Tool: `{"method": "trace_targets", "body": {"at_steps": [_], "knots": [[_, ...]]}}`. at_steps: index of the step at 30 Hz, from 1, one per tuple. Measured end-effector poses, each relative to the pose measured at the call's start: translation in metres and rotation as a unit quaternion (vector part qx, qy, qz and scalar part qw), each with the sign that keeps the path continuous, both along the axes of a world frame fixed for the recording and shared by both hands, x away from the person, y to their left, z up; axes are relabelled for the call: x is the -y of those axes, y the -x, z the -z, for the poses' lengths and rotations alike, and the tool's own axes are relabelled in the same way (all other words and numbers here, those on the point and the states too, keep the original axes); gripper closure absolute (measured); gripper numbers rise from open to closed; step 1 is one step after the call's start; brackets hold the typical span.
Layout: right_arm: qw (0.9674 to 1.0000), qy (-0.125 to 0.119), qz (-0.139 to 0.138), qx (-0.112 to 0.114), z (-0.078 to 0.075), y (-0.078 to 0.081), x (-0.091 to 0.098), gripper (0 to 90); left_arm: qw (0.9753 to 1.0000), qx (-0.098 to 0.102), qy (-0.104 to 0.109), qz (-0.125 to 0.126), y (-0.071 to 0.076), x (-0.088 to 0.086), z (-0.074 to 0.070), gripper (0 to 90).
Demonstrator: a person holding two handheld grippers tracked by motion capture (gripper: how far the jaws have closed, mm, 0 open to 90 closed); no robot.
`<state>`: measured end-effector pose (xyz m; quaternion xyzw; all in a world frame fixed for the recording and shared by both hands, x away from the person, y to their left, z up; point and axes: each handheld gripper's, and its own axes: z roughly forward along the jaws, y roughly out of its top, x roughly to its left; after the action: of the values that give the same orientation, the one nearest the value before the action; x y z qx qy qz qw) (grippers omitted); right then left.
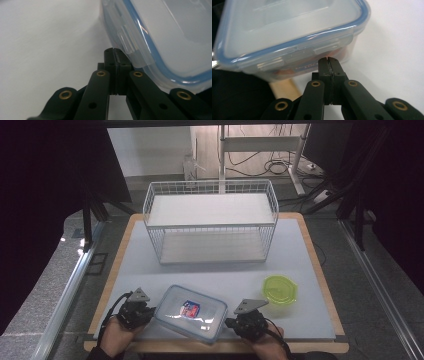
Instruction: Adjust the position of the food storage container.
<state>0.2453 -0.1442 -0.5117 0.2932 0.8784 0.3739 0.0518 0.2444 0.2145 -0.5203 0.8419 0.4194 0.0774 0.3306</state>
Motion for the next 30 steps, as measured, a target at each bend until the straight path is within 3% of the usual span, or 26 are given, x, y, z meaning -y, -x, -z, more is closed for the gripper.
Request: {"method": "trace_targets", "body": {"at_steps": [11,22,27,30], "knots": [[0.9957,-0.002,0.090,0.023,-0.005,-0.034,0.034,90.0,0.9996,0.010,-0.006,0.026,-0.013,0.040,0.001,89.8],[0.9922,0.029,0.116,0.036,0.001,-0.054,0.035,90.0,0.9995,0.015,-0.002,0.028,-0.020,0.050,0.000,89.9],[0.9920,0.037,0.114,0.040,0.001,-0.055,0.034,90.0,0.9993,0.019,0.004,0.033,-0.018,0.047,0.000,89.1],[0.9918,0.040,0.113,0.045,-0.002,-0.053,0.036,90.0,0.9991,0.027,0.004,0.034,-0.017,0.043,-0.001,84.1]]}}
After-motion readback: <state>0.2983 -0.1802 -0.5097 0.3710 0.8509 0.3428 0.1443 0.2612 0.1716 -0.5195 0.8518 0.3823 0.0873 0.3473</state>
